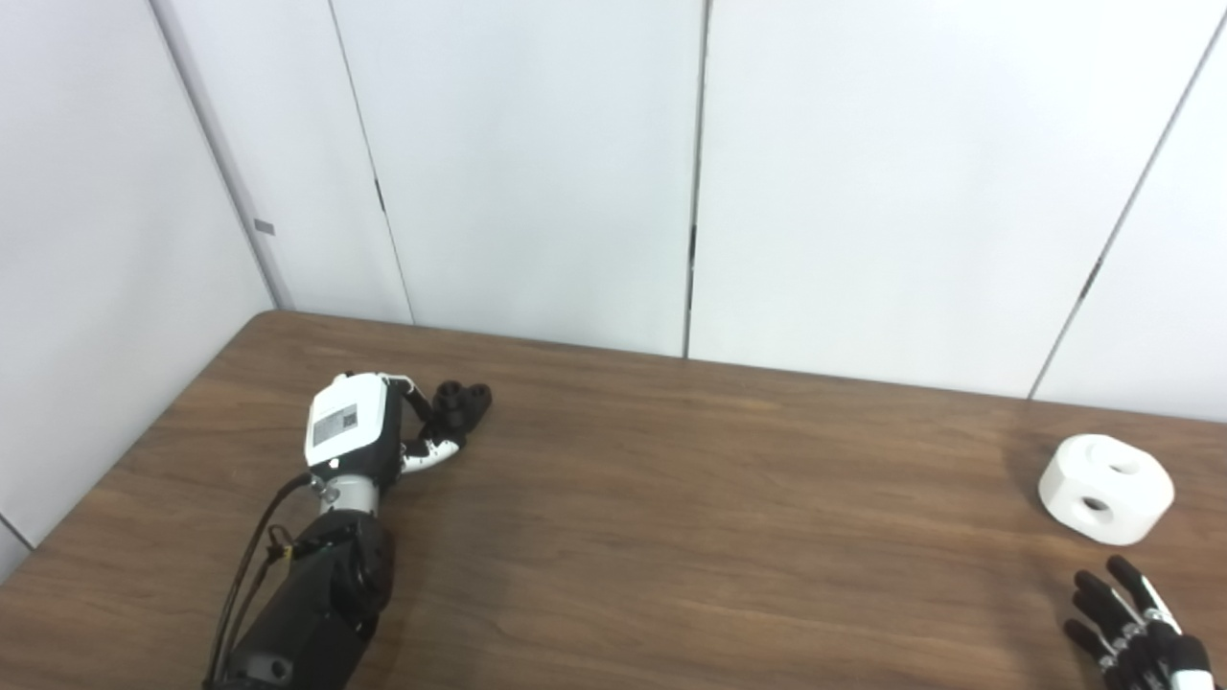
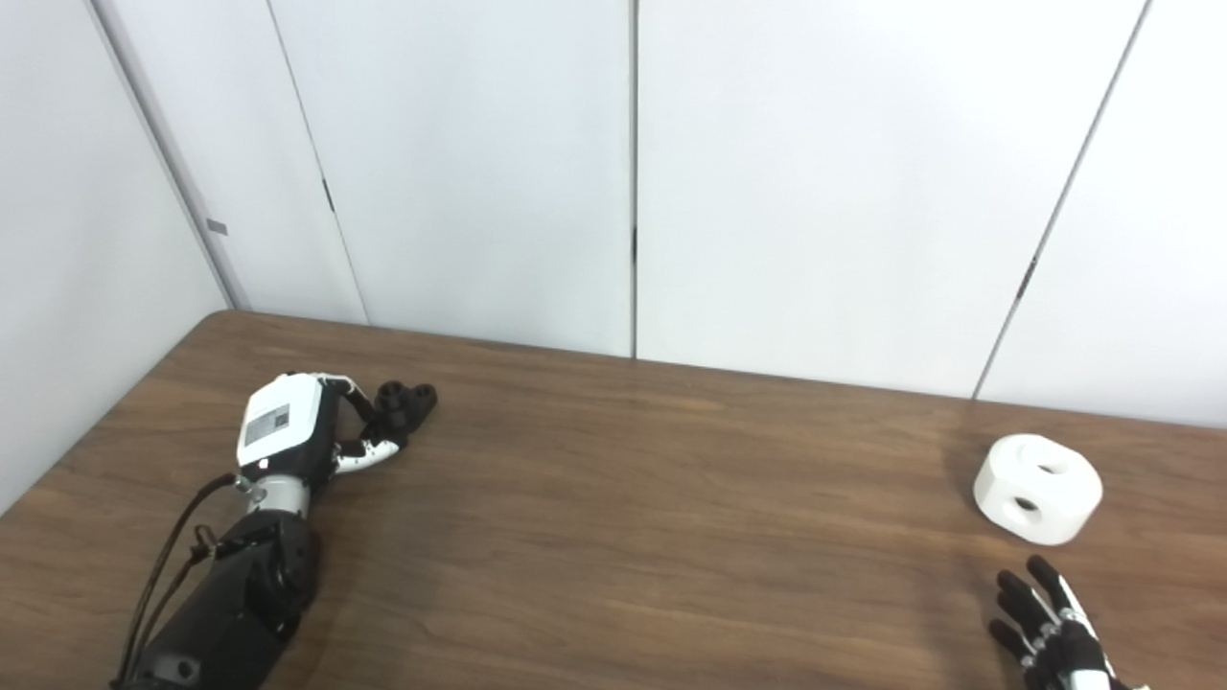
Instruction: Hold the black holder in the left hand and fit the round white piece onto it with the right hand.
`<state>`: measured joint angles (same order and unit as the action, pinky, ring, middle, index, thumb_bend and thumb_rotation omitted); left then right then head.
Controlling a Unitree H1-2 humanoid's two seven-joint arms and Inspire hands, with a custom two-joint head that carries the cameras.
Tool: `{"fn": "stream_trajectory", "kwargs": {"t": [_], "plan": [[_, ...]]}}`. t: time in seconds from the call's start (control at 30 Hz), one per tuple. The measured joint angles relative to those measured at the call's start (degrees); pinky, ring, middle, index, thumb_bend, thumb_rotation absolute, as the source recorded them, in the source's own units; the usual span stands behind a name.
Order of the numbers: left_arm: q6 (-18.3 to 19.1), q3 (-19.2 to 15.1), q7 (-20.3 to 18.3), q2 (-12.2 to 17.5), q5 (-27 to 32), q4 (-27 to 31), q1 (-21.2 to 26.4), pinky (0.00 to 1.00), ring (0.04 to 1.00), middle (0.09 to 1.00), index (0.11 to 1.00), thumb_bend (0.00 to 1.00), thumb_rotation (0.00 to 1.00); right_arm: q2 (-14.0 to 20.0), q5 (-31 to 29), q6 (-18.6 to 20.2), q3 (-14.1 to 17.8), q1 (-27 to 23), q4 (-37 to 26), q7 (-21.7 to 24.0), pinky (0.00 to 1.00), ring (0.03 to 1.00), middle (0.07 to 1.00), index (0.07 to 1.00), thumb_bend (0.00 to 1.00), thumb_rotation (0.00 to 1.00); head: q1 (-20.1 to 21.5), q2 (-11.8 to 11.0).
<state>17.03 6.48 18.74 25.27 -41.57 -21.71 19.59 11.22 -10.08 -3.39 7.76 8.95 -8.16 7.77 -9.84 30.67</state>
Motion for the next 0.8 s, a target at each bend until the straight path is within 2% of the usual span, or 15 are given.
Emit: {"fn": "stream_trajectory", "kwargs": {"t": [0.23,0.43,0.67,0.8], "plan": [[-0.3,-1.0,-1.6,0.0,2.3,0.8,-0.2,0.94,0.864,0.771,0.485,0.52,0.06,0.0,0.0,0.0,0.0,0.0,0.0,0.0,0.88,0.925,0.897,0.941,0.58,1.0,0.3,0.3],[-0.2,-2.6,-4.3,-0.1,5.9,5.2,-2.6,0.93,0.874,0.78,0.485,0.52,0.05,-0.1,0.6,-0.1,-0.1,0.0,-0.1,-0.1,0.87,0.922,0.897,0.942,0.6,1.0,0.7,0.9],[-2.3,-2.4,-6.6,-0.7,8.3,10.6,-6.3,0.81,0.847,0.784,0.486,0.52,0.06,-0.2,0.9,0.0,-0.4,0.3,-0.5,-0.4,0.88,0.927,0.901,0.946,0.61,1.0,1.1,1.6],[-3.4,-1.4,-7.8,-1.3,8.3,12.9,-7.5,0.8,0.859,0.795,0.487,0.52,0.05,-0.5,1.4,0.1,-1.0,1.0,-1.4,-0.7,0.9,0.933,0.904,0.951,0.61,1.0,1.8,2.4]]}}
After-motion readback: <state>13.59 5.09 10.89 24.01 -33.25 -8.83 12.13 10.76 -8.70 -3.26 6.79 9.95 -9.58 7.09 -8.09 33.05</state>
